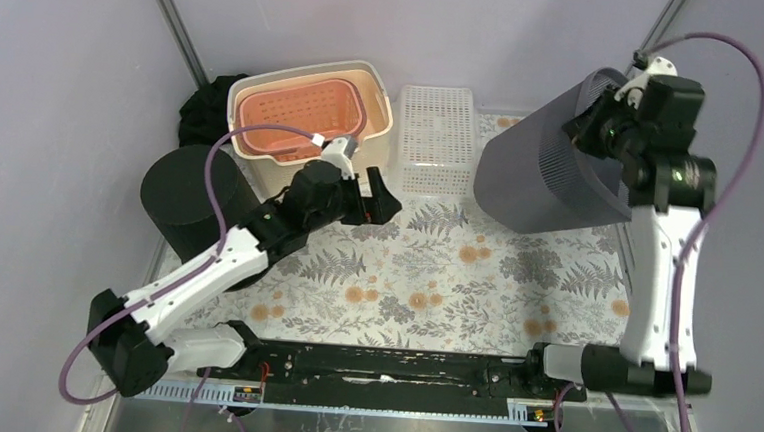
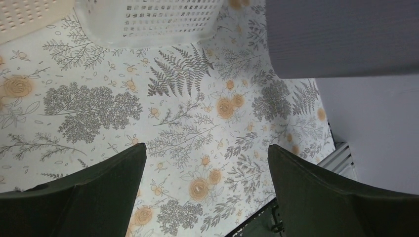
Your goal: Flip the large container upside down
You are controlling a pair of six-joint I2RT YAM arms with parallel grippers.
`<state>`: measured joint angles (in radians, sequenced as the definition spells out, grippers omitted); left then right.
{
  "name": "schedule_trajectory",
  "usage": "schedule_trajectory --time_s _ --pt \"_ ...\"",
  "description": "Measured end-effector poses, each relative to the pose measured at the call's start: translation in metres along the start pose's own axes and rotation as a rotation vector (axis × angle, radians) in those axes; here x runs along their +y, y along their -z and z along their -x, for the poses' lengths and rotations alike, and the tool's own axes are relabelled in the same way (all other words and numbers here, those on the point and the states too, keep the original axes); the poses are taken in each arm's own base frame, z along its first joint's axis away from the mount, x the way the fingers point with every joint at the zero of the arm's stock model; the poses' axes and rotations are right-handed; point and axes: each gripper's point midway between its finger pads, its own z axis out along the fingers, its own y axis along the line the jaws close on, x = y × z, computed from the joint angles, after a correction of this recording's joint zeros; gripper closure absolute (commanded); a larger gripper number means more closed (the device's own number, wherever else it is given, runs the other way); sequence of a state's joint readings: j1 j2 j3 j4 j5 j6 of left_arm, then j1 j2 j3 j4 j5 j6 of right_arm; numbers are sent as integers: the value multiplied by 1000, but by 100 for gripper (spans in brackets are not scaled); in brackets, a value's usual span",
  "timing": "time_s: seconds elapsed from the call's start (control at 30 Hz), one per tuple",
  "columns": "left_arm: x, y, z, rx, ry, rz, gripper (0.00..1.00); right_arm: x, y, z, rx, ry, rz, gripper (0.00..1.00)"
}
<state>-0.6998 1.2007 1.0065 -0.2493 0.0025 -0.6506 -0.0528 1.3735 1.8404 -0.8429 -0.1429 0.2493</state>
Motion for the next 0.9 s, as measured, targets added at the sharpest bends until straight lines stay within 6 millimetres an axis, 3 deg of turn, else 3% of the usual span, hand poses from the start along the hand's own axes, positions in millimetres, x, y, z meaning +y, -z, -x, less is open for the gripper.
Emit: schedule_trajectory --time_s 0.07,0.17,0.3,0.47,0.67,0.77,0.9 --pt "-1 11 3 -17 5 -6 0 18 45 1 -53 -7 68 100" --pt "-1 25 4 -33 12 -9 0 32 83 -1 -103 -19 138 100" --pt "6 45 -1 -52 30 1 0 49 104 -23 -86 -60 250 100" --pt "18 68 -4 -88 58 29 0 71 92 -64 37 -187 426 100" --pt "19 106 11 -202 111 16 0 82 47 -114 189 -453 598 100" --pt "21 122 17 -258 145 11 0 85 32 -127 213 -583 671 100" --pt "29 135 19 -298 185 35 0 90 23 -130 207 -700 776 100"
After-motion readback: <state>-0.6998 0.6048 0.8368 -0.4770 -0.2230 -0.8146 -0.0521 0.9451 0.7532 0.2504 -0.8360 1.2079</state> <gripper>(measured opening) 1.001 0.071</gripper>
